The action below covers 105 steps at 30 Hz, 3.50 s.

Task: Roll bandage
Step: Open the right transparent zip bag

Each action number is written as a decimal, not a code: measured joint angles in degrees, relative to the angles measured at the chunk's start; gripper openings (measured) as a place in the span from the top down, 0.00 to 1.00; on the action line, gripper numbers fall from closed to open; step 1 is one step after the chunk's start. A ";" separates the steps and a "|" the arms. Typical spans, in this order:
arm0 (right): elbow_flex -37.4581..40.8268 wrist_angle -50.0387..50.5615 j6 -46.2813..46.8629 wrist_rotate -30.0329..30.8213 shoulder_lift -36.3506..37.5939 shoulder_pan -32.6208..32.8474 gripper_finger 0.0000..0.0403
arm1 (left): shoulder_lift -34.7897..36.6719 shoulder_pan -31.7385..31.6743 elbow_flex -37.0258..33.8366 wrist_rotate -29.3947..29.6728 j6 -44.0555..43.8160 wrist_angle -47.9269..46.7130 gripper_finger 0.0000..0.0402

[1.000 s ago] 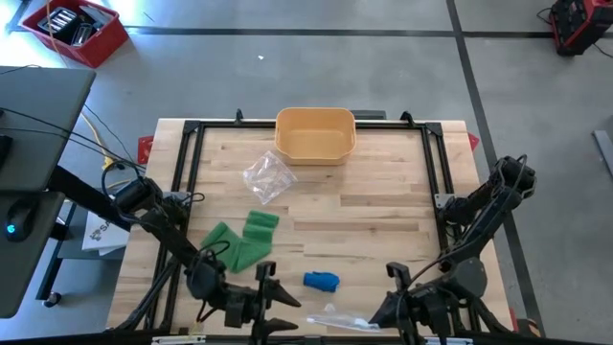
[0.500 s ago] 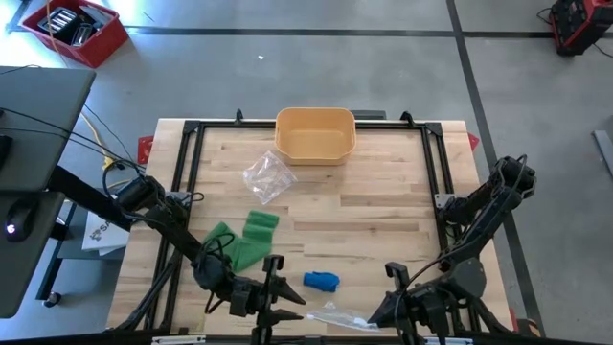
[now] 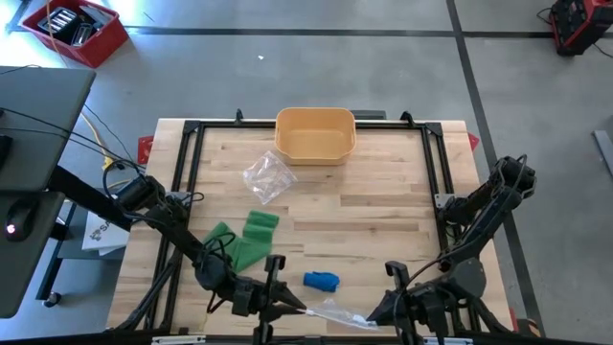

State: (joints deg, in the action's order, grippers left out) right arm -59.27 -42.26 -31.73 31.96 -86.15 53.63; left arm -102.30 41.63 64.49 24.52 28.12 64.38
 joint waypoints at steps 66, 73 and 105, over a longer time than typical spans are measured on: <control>-18.03 43.87 35.81 -3.63 -14.75 -18.37 0.83 | -0.04 5.11 0.00 35.59 -24.48 -41.84 1.00; -18.01 44.90 34.28 -4.37 -14.75 -18.38 0.90 | -0.04 4.87 0.00 35.58 -24.48 -41.79 1.00; -17.92 43.30 36.24 -0.65 -14.80 -17.74 0.67 | 0.00 5.07 0.00 34.48 -24.04 -40.54 1.00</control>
State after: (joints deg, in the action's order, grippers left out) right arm -77.19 1.04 4.51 31.31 -100.94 35.88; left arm -102.30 46.70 64.49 59.00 4.08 23.83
